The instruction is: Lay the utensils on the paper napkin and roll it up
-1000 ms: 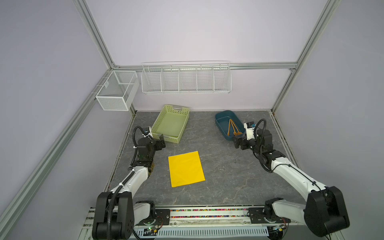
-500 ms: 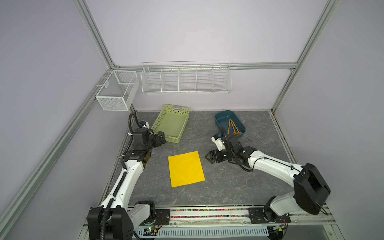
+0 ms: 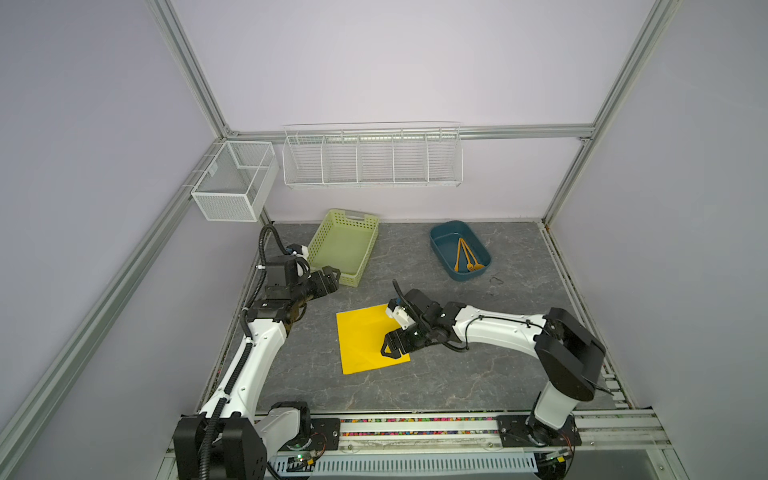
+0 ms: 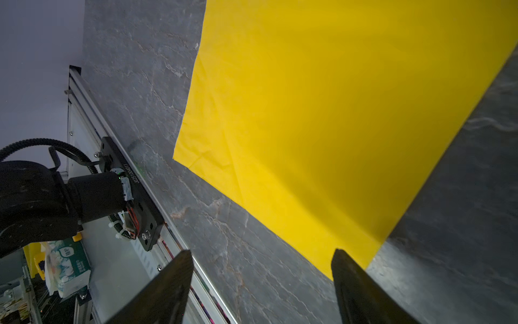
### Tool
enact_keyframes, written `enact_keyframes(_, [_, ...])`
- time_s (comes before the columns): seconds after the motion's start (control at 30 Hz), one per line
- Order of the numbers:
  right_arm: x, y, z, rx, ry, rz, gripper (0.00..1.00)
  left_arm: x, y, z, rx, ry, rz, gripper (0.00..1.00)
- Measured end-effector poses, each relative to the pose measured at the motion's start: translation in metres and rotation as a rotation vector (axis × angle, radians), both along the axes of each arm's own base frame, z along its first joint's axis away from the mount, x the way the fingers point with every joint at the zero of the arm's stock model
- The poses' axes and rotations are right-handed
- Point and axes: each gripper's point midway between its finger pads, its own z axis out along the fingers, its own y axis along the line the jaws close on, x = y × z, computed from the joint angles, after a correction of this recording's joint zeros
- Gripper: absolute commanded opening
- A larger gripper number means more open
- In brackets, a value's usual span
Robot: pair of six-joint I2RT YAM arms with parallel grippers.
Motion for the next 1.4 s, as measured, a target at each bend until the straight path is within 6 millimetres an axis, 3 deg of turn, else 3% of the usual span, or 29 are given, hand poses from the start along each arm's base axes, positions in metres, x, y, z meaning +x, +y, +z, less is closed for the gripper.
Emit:
enact_keyframes(0.23, [-0.004, 0.005, -0.019, -0.049, 0.047, 0.010, 0.79, 0.000, -0.007, -0.008, -0.023, 0.029, -0.038, 0.87])
enact_keyframes(0.63, [-0.016, -0.015, -0.031, -0.133, 0.105, 0.015, 0.80, -0.001, -0.007, -0.007, -0.008, 0.034, -0.047, 0.87])
enact_keyframes(0.93, [-0.022, -0.071, -0.034, -0.206, 0.142, -0.004, 0.80, -0.001, -0.007, -0.008, -0.009, 0.038, -0.047, 0.87])
enact_keyframes(1.1, [-0.015, -0.103, -0.035, -0.237, 0.159, -0.027, 0.82, -0.001, -0.007, -0.011, -0.009, 0.046, -0.047, 0.87])
enact_keyframes(1.4, [0.003, -0.141, -0.036, -0.285, 0.171, -0.054, 0.83, 0.001, -0.007, -0.014, -0.008, 0.059, -0.046, 0.87])
